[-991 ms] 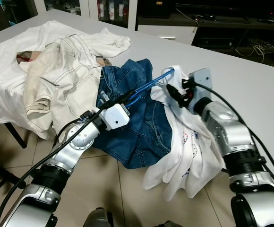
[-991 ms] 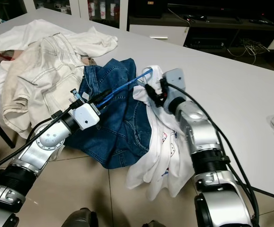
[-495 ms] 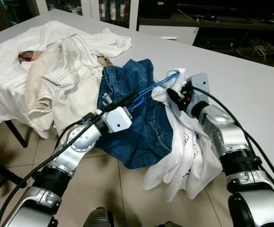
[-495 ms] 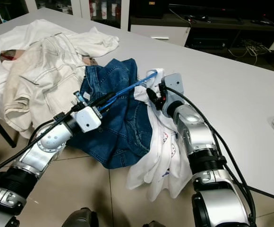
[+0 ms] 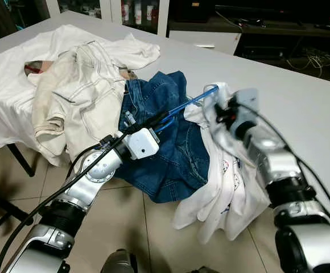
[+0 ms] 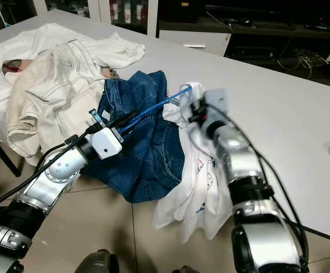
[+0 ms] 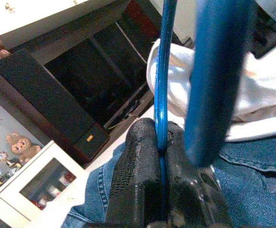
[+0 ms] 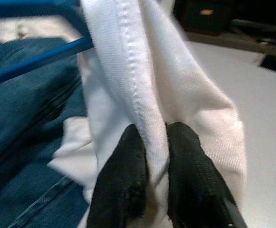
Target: Hang hanger
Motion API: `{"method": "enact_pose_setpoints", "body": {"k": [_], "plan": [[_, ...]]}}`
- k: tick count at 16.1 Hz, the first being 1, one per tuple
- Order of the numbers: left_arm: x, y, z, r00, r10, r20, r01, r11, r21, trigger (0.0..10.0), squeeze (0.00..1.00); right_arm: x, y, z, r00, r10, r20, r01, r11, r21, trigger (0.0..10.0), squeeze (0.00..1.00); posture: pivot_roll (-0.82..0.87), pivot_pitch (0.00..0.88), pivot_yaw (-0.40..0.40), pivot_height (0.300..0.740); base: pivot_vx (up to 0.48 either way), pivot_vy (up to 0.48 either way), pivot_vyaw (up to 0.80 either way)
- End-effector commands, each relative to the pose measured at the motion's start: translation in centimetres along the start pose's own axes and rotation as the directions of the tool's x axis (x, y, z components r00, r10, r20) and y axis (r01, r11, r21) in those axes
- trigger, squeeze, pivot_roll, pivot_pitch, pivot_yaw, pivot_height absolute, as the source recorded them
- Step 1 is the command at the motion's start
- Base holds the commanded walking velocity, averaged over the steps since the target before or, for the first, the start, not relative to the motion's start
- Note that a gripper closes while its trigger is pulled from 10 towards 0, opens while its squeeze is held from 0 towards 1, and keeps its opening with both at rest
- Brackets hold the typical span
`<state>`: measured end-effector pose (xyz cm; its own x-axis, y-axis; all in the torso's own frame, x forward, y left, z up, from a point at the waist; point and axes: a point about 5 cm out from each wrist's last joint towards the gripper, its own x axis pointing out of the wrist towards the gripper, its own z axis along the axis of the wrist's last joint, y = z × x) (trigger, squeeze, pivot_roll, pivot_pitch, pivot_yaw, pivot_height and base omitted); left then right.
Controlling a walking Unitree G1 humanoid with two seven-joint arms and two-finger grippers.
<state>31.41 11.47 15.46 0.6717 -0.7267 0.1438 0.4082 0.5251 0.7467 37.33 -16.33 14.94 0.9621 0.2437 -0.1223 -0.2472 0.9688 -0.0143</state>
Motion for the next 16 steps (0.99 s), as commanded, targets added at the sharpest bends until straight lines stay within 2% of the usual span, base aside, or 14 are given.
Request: {"method": "enact_pose_setpoints", "body": {"k": [1, 5, 7, 9, 11, 12, 14, 16], "plan": [[0.0, -0.1, 0.3, 1.0, -0.001, 0.016, 0.001, 1.0, -0.006, 10.0, 0.0, 0.1, -1.0, 0.7, 0.998, -0.062, 0.018, 0.062, 0.998, -0.01, 0.0, 0.0, 0.12, 0.0, -0.08, 0.71, 0.0, 0.0, 0.0], [0.1, 0.0, 0.3, 1.0, 0.005, 0.016, -0.005, 1.0, -0.008, 10.0, 0.0, 0.3, -1.9, 1.1, 0.99, -0.14, 0.035, 0.141, 0.99, -0.015, 0.0, 0.0, 0.13, 0.0, -0.085, 0.71, 0.0, 0.0, 0.0], [0.0, -0.1, 0.3, 1.0, 0.011, 0.014, -0.011, 1.0, -0.015, 10.0, 0.0, 0.3, -2.7, 1.6, 0.98, -0.192, 0.05, 0.194, 0.981, -0.019, 0.0, 0.0, 0.13, 0.0, -0.087, 0.71, 0.0, 0.0, 0.0], [-0.1, -0.1, 0.2, 1.0, 0.014, 0.01, -0.013, 1.0, -0.019, 10.0, 0.0, 0.2, -4.2, 2.3, 0.957, -0.282, 0.072, 0.284, 0.959, -0.019, 0.0, 0.0, 0.13, 0.0, -0.087, 0.71, 0.0, 0.0, 0.0], [-0.1, 0.0, 0.1, 1.0, 0.02, 0.006, -0.019, 0.999, -0.026, 10.0, 0.0, -0.3, -6.8, 4.2, 0.902, -0.411, 0.13, 0.417, 0.909, -0.016, 0.0, 0.0, 0.13, 0.0, -0.087, 0.71, 0.0, 0.0, 0.0], [-0.1, 0.0, 0.1, 1.0, 0.022, 0.006, -0.022, 0.999, -0.033, 10.0, 0.0, -0.3, -7.9, 6.0, 0.874, -0.453, 0.177, 0.468, 0.882, -0.059, 0.0, 0.0, 0.12, 0.0, -0.078, 0.71, 0.0, 0.0, 0.0], [0.1, -0.2, 0.2, 1.0, 0.009, 0.014, -0.008, 0.999, -0.034, 10.0, 0.0, 0.1, -8.6, 8.4, 0.868, -0.452, 0.204, 0.481, 0.869, -0.119, 0.0, 0.0, 0.12, 0.0, -0.077, 0.71, 0.0, 0.0, 0.0], [0.4, -0.2, 0.4, 1.0, 0.007, 0.02, -0.007, 0.999, -0.032, 10.0, 0.0, 0.6, -8.3, 11.2, 0.876, -0.422, 0.235, 0.467, 0.863, -0.194, 0.0, 0.0, 0.13, 0.0, -0.083, 0.71, 0.0, 0.0, 0.0]]}}
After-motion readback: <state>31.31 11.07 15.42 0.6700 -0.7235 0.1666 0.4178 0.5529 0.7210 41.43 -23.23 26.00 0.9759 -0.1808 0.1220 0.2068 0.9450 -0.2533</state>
